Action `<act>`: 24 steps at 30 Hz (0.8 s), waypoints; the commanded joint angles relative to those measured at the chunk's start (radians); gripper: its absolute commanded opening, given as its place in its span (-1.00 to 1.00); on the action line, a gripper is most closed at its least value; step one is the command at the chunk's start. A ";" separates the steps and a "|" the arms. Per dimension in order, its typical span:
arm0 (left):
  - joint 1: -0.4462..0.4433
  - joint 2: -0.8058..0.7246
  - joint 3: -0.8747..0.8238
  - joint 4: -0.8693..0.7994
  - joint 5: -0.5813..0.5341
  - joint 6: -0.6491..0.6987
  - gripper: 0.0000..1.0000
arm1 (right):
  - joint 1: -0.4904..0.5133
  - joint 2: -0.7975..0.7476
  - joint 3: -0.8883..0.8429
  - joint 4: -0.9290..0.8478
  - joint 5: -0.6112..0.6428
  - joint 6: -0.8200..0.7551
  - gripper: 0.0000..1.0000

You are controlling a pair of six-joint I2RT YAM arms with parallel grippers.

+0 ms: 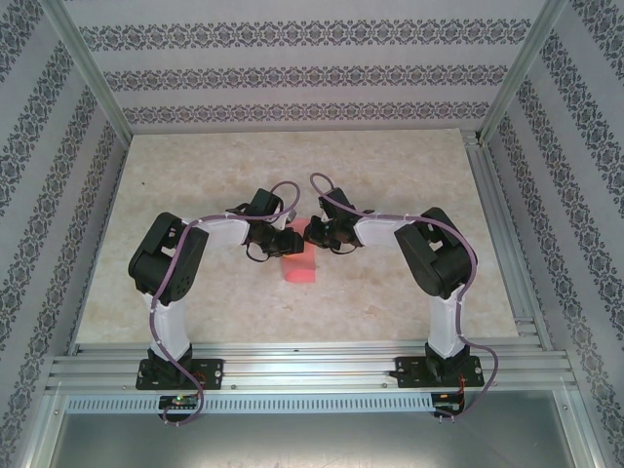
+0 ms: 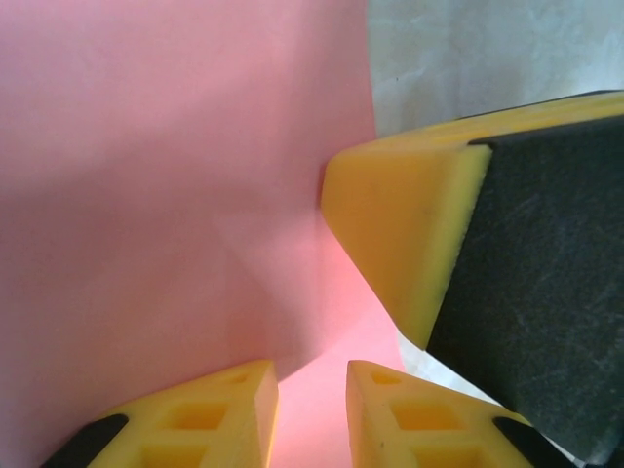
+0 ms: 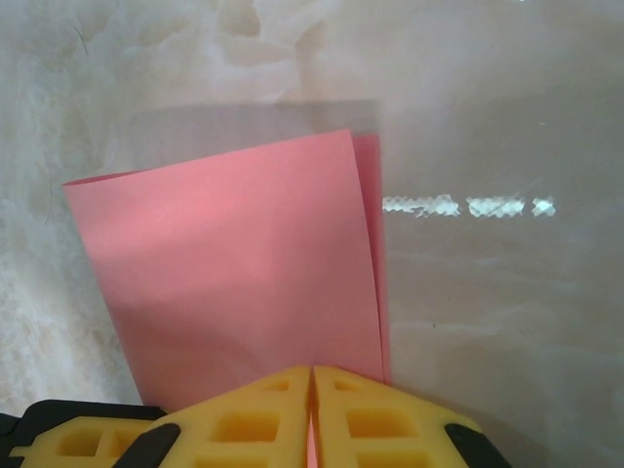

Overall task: Fold a paper plane with a square sheet of paper (fold left side to right side)
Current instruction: Hold the square sheet of paper at the center of the table, then first fold the square sheet of paper in half at the center of the table.

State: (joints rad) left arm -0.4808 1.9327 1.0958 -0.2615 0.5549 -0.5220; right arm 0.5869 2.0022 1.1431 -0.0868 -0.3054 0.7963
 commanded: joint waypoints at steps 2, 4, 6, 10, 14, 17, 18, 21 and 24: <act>-0.014 0.021 -0.035 -0.005 -0.042 0.031 -0.38 | 0.000 0.050 0.003 -0.148 0.064 -0.066 -0.79; -0.014 0.002 -0.044 -0.005 -0.033 0.036 -0.36 | -0.001 0.056 0.004 -0.170 0.079 -0.081 -0.79; -0.015 -0.014 -0.058 -0.006 -0.020 0.043 -0.34 | 0.000 0.061 0.006 -0.189 0.096 -0.092 -0.79; -0.016 -0.039 -0.095 -0.004 0.014 0.066 -0.31 | 0.000 0.072 0.015 -0.210 0.114 -0.103 -0.79; -0.019 -0.059 -0.139 0.009 0.042 0.084 -0.30 | 0.002 0.079 0.018 -0.217 0.125 -0.106 -0.79; -0.020 -0.078 -0.169 0.013 0.046 0.086 -0.30 | 0.002 0.079 0.019 -0.221 0.129 -0.108 -0.80; -0.019 -0.084 -0.177 0.014 0.047 0.085 -0.30 | 0.002 0.079 0.020 -0.225 0.133 -0.109 -0.79; -0.020 -0.103 -0.200 0.020 0.059 0.080 -0.30 | 0.002 0.079 0.025 -0.237 0.144 -0.114 -0.79; -0.020 -0.128 -0.223 0.012 0.060 0.081 -0.30 | 0.002 0.076 0.029 -0.248 0.152 -0.120 -0.79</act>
State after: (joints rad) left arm -0.4873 1.8271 0.9276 -0.1452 0.5980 -0.4553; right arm 0.5911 2.0159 1.1961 -0.1875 -0.2783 0.7052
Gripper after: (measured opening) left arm 0.351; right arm 0.104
